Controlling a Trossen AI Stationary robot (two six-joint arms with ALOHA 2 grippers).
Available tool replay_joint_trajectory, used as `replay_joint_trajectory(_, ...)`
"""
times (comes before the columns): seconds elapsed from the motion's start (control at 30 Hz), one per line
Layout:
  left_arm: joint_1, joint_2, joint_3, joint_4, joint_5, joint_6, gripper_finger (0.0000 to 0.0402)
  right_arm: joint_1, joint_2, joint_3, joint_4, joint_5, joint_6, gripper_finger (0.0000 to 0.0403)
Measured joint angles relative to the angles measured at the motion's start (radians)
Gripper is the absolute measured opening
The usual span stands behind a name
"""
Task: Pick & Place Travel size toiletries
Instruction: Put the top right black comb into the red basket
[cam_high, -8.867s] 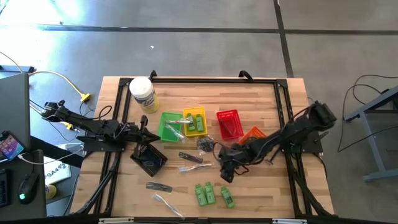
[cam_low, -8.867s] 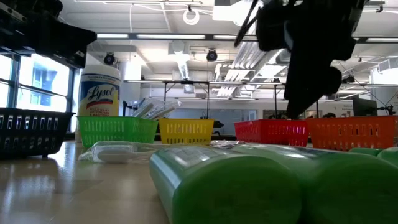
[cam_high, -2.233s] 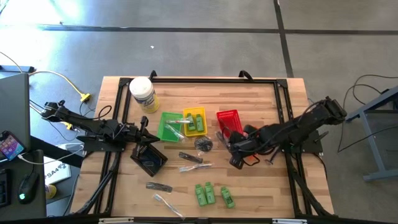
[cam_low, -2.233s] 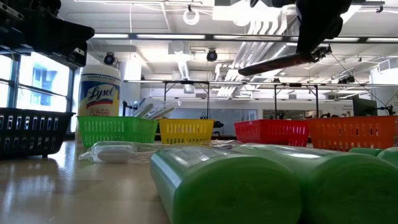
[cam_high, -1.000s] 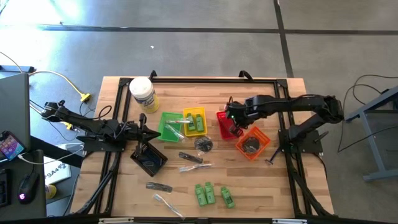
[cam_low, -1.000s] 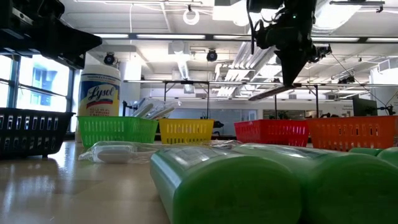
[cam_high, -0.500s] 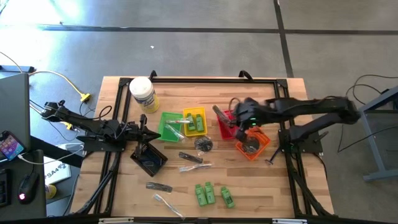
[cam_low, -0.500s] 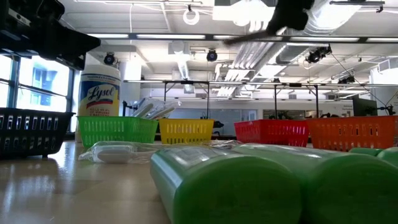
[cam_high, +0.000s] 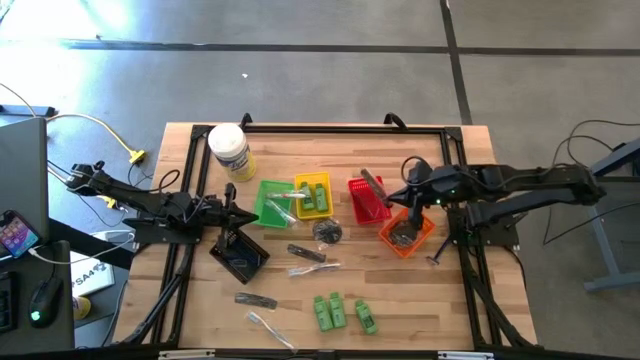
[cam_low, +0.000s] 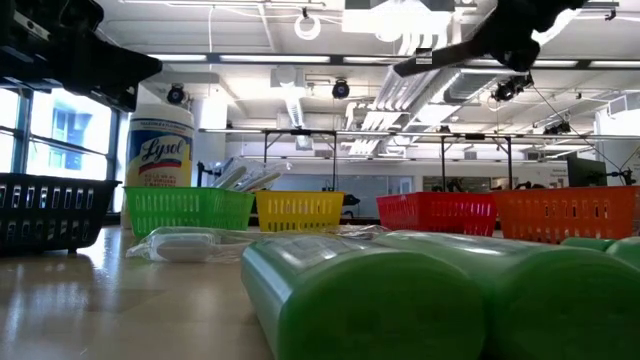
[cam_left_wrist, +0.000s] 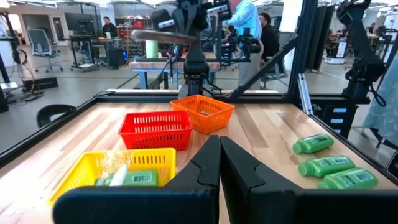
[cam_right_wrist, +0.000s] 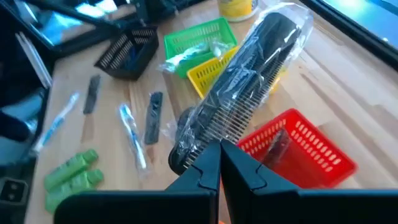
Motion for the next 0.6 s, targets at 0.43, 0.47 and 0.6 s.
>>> replay_joint_trajectory(0.43,0.0,0.0,0.0,0.005,-0.002,-0.006,0.0,0.005,-0.196,-0.343,0.292,-0.001,0.028,0.0003)
replay_joint_trajectory(0.47,0.0,0.0,0.0,0.005,-0.002,-0.013,0.0,0.004,-0.206,-0.358,0.3,-0.001,0.028,0.0003)
replay_joint_trajectory(0.6,0.0,0.0,0.0,0.005,-0.002,-0.013,0.0,0.0,-0.231,-0.401,0.306,0.001,0.032,0.0003)
